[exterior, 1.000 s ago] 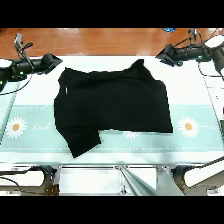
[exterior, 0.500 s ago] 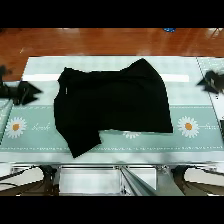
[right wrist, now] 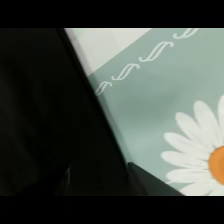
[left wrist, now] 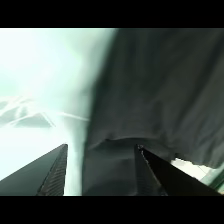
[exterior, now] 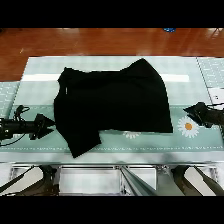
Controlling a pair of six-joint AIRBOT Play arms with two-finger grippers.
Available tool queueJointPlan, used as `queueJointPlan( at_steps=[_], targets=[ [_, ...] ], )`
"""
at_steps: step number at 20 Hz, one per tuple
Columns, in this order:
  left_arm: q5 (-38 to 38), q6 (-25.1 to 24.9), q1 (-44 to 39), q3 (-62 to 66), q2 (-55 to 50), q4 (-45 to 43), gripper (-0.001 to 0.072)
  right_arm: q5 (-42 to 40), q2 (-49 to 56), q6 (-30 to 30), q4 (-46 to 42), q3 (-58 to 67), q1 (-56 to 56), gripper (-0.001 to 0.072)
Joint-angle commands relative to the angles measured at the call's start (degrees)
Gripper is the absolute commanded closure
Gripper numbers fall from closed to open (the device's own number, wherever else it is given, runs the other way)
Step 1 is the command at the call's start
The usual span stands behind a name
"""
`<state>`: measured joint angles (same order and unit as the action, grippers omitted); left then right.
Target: Fold the shirts.
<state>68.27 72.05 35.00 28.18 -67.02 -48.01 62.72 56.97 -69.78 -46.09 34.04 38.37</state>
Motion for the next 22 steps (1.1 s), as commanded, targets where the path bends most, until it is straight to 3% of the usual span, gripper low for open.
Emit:
queueJointPlan(
  at_steps=[1,4,5,7,10,11,17,22],
  targets=[
    [-3.48,0.98,-2.69,-1.92,-0.79,0.46,0.0202,0.28,-1.55,1.62,3.04,-2.27,0.37,0.0304],
    [-6.62,1.46,-8.09,-1.86,-2.93,4.13,0.0204,0.2,-1.55,1.53,3.13,-2.25,0.42,0.0304],
    [-7.45,0.55,-9.81,-1.64,-3.28,5.57,0.0235,0.0,-1.55,1.53,3.06,-2.25,0.83,0.0304],
    [-7.5,-1.31,-11.54,-0.44,-3.32,5.64,0.0688,-0.2,-1.53,1.51,1.38,-2.25,3.78,0.0304],
    [-5.68,-2.43,-11.8,1.46,-3.23,5.6,0.0691,2.34,-1.53,-5.64,-11.15,-3.17,7.87,0.0304],
    [-5.6,-2.38,-11.87,1.66,-3.19,5.62,0.069,3.15,-1.53,-7.41,-11.58,-4.72,7.87,0.0304],
    [-5.66,-2.4,-11.93,1.75,-3.19,5.62,0.0691,6.1,2.47,-5.9,-8.41,-8.81,0.15,0.0304],
    [-5.29,-2.38,-11.96,1.73,-3.19,5.64,0.0691,-0.31,9.51,-5.92,-3.04,-8.76,-7.13,0.0304]
  ],
)
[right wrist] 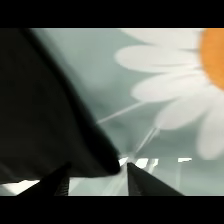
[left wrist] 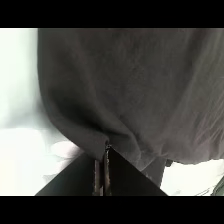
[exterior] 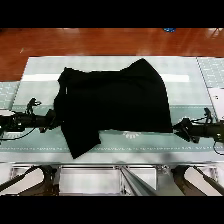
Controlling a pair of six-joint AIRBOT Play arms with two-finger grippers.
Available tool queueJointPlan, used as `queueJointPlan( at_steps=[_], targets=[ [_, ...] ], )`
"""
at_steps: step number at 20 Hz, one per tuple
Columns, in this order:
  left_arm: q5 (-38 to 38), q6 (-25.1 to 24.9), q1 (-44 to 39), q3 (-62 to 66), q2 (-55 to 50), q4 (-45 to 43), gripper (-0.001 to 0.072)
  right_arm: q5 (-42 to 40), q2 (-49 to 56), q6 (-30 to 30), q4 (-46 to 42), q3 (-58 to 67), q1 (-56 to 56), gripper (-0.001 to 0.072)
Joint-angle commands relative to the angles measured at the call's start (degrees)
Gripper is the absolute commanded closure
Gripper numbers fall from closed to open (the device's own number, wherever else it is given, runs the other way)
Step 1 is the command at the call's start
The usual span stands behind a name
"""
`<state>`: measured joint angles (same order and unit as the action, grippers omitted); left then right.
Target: Fold the shirts.
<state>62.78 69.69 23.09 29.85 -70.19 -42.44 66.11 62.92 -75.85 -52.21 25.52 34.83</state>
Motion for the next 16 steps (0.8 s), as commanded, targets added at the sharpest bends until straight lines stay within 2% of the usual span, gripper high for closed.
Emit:
queueJointPlan(
  at_steps=[1,2,3,5,7,9,11,13,14,16],
  targets=[
    [0.2,-0.02,-0.04,0.07,-0.02,0.04,0.069,-5.6,4.94,0.96,5.92,0.02,-4.72,0.0304],
    [0.17,-0.02,-0.04,0.07,-0.02,0.04,0.069,-6.95,6.1,1.62,8.31,0.7,-5.92,0.0314],
    [0.17,-0.02,-0.02,0.09,-0.02,0.07,0.069,-7.48,7.23,3.17,10.73,1.92,-7.48,0.0407],
    [-0.22,-0.26,-0.02,0.44,0.02,0.52,0.069,-6.12,8.85,10.03,15.78,5.68,-11.1,0.0682],
    [0.28,-0.68,-0.02,3.43,0.66,2.47,0.069,-2.1,8.92,10.54,16.06,13.05,-14.29,0.0684],
    [2.16,-1.86,-0.02,10.01,3.13,10.8,0.0691,3.37,8.5,9.46,15.39,25.11,-15.52,0.0684],
    [2.23,-2.93,-0.02,18.82,6.38,20.11,0.0691,6.23,7.85,5.6,13.88,40.7,-15.65,0.0684],
    [0.22,-7.26,0.0,30.03,9.38,28.35,0.0691,7.02,7.41,4.07,11.06,57.86,-15.61,0.0684],
    [-1.01,-7.67,0.17,36.63,10.45,29.64,0.0691,7.28,7.08,4.07,8.66,66.66,-15.58,0.0684],
    [-1.9,-7.69,0.48,49.37,11.89,29.53,0.0691,7.65,5.9,0.42,1.68,80.76,-15.61,0.0684]
  ],
)
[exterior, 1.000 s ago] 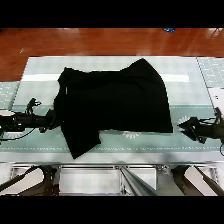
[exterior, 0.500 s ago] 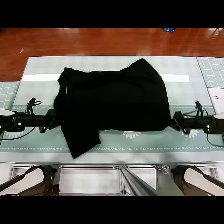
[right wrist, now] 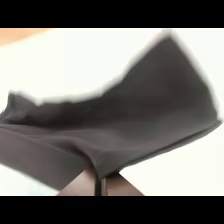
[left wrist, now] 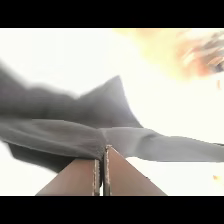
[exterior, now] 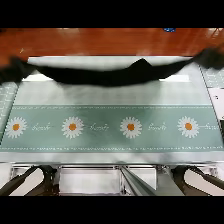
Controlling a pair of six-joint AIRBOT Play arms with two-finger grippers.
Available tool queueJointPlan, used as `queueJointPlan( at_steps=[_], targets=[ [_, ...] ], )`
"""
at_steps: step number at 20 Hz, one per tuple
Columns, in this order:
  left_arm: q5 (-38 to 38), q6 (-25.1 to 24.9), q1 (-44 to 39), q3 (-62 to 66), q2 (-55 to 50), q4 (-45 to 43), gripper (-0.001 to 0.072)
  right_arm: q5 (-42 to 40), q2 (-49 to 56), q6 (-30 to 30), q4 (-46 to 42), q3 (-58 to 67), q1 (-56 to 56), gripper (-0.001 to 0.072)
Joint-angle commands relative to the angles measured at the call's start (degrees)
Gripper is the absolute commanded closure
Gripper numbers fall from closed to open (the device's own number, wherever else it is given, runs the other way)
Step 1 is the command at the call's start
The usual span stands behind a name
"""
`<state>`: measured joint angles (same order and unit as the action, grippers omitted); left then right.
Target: Fold the shirts.
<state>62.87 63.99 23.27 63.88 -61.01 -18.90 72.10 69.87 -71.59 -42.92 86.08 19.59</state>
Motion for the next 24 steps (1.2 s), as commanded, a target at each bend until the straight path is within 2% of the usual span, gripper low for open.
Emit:
queueJointPlan(
  at_steps=[1,3,5,8,10,14,17,20,22,24],
  targets=[
    [-2.14,-1.99,0.33,21.16,3.54,5.35,0.0691,1.75,-2.32,-6.19,-10.86,25.73,-0.35,0.0685],
    [-2.49,-0.13,0.42,29.99,5.55,0.37,0.0691,1.68,-6.58,-7.43,-14.84,31.19,-0.35,0.0685],
    [-2.45,6.99,1.36,36.26,9.09,-9.14,0.0691,2.6,-12.63,-7.58,-18.97,31.45,-0.37,0.0684],
    [-2.14,13.94,4.2,38.64,16.98,-21.57,0.0691,6.56,-20.2,-9.29,-25.22,31.39,-0.42,0.0684],
    [0.39,13.84,5.64,38.64,22.47,-27.98,0.0691,9.27,-24.02,-11.41,-28.37,31.06,-0.42,0.0684],
    [3.13,14.34,4.26,38.42,30.51,-43.17,0.0691,12.13,-30.88,-12.44,-28.61,25.55,-0.42,0.0684],
    [5.57,14.36,1.68,37.18,31.32,-45.64,0.0691,12.85,-33.18,-13.07,-28.3,19.93,-0.42,0.0684],
    [5.64,15.23,0.52,27.52,30.49,-45.35,0.0691,12.74,-32.17,-12.96,-26.01,12.22,-0.42,0.0684],
    [5.29,15.19,0.52,18.23,28.57,-42.49,0.0691,9.84,-30.05,-10.32,-19.04,4.48,-0.42,0.0684],
    [2.08,13.46,0.11,8.52,24.41,-35.76,0.0691,3.76,-26.62,-6.1,-11.65,-4.74,-0.42,0.0684]
  ],
)
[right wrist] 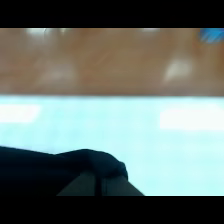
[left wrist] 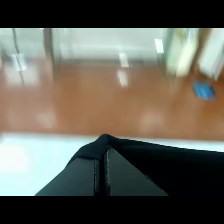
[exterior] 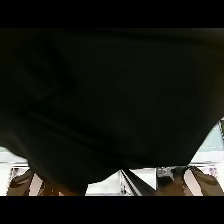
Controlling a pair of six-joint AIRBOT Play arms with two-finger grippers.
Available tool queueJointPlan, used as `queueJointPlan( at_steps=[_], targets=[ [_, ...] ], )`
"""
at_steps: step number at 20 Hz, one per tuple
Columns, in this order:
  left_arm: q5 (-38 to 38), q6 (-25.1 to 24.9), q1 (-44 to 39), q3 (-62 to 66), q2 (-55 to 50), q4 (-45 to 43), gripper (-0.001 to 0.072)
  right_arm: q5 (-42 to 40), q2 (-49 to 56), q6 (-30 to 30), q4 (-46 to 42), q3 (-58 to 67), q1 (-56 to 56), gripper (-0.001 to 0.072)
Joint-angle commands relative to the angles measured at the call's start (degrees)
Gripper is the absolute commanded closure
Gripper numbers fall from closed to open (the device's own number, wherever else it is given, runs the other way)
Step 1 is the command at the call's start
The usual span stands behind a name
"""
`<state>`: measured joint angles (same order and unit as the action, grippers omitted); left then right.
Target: Fold the shirts.
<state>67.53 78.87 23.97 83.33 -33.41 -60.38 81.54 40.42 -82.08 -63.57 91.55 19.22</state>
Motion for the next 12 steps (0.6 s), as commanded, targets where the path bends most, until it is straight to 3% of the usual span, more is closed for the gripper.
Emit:
queueJointPlan(
  at_steps=[1,4,7,12],
  targets=[
    [-5.79,-3.23,-1.79,-14.95,-6.32,8.92,0.0691,-8.5,5.51,6.16,10.8,-14.34,-0.04,0.0684],
    [-14.67,-3.69,-7.61,-18.27,-19.87,10.1,0.0691,-14.71,17.53,8.76,11.89,-19.3,-0.09,0.0684],
    [-22.21,-0.33,-12.92,-12.98,-37.7,10.95,0.0691,-23.87,32.98,9.99,15.39,-17.57,-2.23,0.0684],
    [-22.14,7.67,-17.81,6.56,-65.79,11.41,0.0692,-25.79,57.92,7.41,16.96,-0.07,-4.79,0.0684]
  ],
)
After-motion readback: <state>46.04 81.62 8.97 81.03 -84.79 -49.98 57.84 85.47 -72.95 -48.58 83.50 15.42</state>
